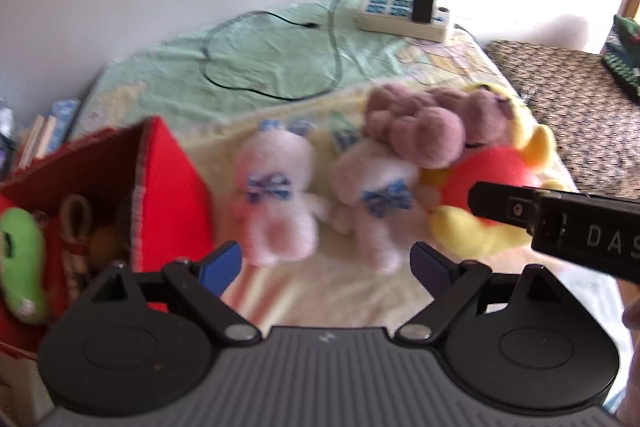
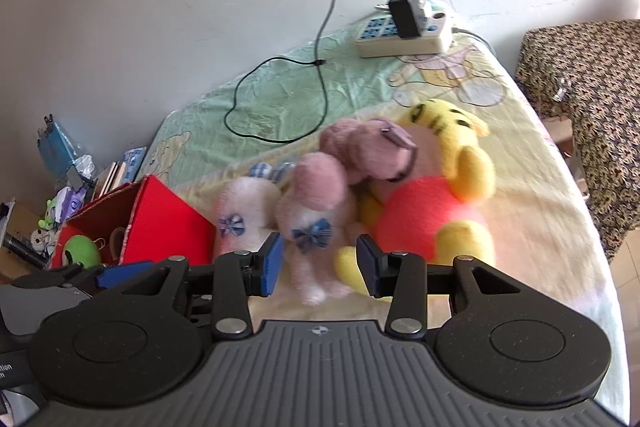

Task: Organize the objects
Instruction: 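Move the open right gripper back to the plush toys on the bed, then grasp the mauve teddy bear with the right gripper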

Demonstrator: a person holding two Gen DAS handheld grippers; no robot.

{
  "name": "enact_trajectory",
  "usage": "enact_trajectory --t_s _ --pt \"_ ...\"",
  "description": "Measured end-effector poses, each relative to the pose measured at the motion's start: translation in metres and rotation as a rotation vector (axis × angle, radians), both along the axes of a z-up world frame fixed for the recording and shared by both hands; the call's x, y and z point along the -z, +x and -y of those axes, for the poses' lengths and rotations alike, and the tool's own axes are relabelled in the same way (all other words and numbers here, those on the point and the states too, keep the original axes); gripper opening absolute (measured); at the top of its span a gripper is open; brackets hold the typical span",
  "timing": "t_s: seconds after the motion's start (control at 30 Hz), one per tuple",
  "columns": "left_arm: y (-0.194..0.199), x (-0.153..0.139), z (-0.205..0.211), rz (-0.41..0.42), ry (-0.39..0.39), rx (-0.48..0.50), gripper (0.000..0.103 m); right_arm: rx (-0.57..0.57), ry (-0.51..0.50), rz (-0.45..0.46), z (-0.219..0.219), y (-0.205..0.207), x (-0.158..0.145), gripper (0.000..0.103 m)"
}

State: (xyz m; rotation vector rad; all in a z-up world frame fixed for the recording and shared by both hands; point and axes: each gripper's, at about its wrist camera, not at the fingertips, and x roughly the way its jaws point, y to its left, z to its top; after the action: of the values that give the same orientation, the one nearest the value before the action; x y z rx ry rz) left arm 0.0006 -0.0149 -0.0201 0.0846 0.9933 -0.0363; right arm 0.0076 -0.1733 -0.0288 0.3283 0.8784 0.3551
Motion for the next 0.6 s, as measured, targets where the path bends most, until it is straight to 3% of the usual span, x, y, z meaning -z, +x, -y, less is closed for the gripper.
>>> enact_trajectory --t_s 0.17,0.33,0.5,0.6 --pt "0.001 0.008 0.005 -0.023 -0.09 0.028 0.094 0.034 0.019 -0.012 0.022 0.001 0.004 0.044" --pt "0.012 0.002 0.001 -0.019 -0.204 0.046 0.095 0.07 0.101 -0.004 0.044 0.013 0.0 0.044" --pt "0.037 -0.004 0.0 -0.007 -0.32 0.066 0.095 0.11 0.161 0.01 0.064 0.042 -0.006 0.045" --pt "0.058 0.001 0.0 -0.043 -0.389 0.057 0.095 0.11 0.214 -0.013 0.07 0.067 -0.003 0.046"
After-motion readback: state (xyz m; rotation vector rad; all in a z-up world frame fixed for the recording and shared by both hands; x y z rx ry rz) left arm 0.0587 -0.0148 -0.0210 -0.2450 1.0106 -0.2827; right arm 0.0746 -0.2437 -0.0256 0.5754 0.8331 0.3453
